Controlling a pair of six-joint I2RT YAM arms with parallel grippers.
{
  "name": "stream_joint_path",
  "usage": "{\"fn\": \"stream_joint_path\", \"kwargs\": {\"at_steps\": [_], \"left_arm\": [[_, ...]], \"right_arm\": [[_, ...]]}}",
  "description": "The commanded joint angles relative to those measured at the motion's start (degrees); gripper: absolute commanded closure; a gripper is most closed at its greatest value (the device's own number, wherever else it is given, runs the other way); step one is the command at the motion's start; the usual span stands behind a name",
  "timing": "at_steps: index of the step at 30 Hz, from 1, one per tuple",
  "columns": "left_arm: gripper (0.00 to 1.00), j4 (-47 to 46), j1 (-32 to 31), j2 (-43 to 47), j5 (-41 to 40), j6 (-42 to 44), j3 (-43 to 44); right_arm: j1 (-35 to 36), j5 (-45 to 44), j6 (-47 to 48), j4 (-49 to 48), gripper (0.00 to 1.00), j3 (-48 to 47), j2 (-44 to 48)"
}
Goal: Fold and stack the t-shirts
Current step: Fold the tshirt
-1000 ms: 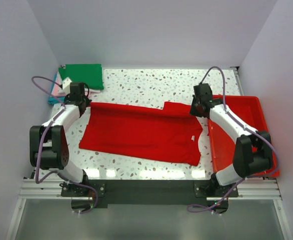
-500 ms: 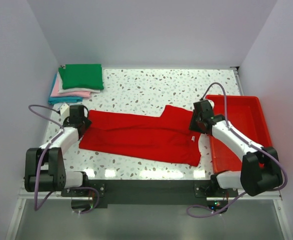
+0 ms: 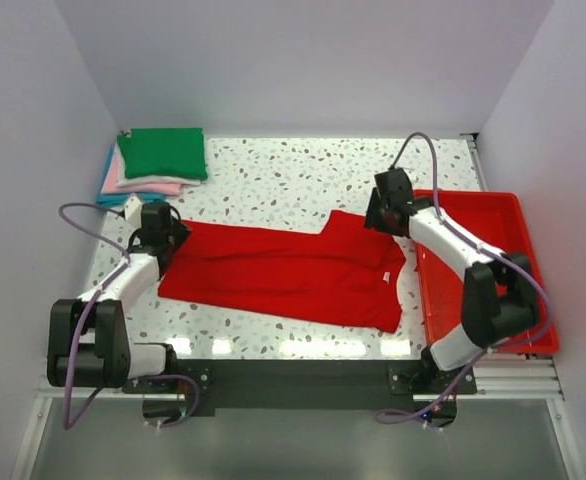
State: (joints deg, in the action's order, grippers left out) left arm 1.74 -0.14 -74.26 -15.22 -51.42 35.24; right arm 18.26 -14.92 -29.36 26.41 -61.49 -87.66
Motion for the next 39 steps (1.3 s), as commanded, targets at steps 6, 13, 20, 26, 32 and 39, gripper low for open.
{"fn": "stream_joint_path", "kwargs": {"at_steps": [6,13,20,26,32,39], "left_arm": [[0.54,-6.48,-8.28,-6.24,0.99,1.32,5.36],[0.54,-8.59,-12.69,-11.78,3.36,2.29,8.08],[0.54,-9.38,-12.95,-13.63,4.50,2.37,8.26],[0.55,-9.65,-12.95,-14.25,5.03,2.81,8.09],[0.55,-9.74,-12.95,-14.25,4.85,2.64,7.65],[0.55,-9.74,-12.95,-14.25,4.94,1.50,6.59]], "right_arm": [[0.11,0.06,0.63,-6.19,0.46,-11.18,-16.57],[2.74,-2.65,0.45,-6.20,0.44,-17.42,-22.64],[3.97,-5.12,-0.78,-2.95,0.44,-20.68,-27.56],[4.41,-4.77,-1.31,-3.12,0.47,-21.74,-31.43],[4.50,-4.77,-1.31,-3.91,0.97,-21.39,-30.83],[4.68,-6.09,-0.26,-4.27,1.00,-19.02,-22.23]]}}
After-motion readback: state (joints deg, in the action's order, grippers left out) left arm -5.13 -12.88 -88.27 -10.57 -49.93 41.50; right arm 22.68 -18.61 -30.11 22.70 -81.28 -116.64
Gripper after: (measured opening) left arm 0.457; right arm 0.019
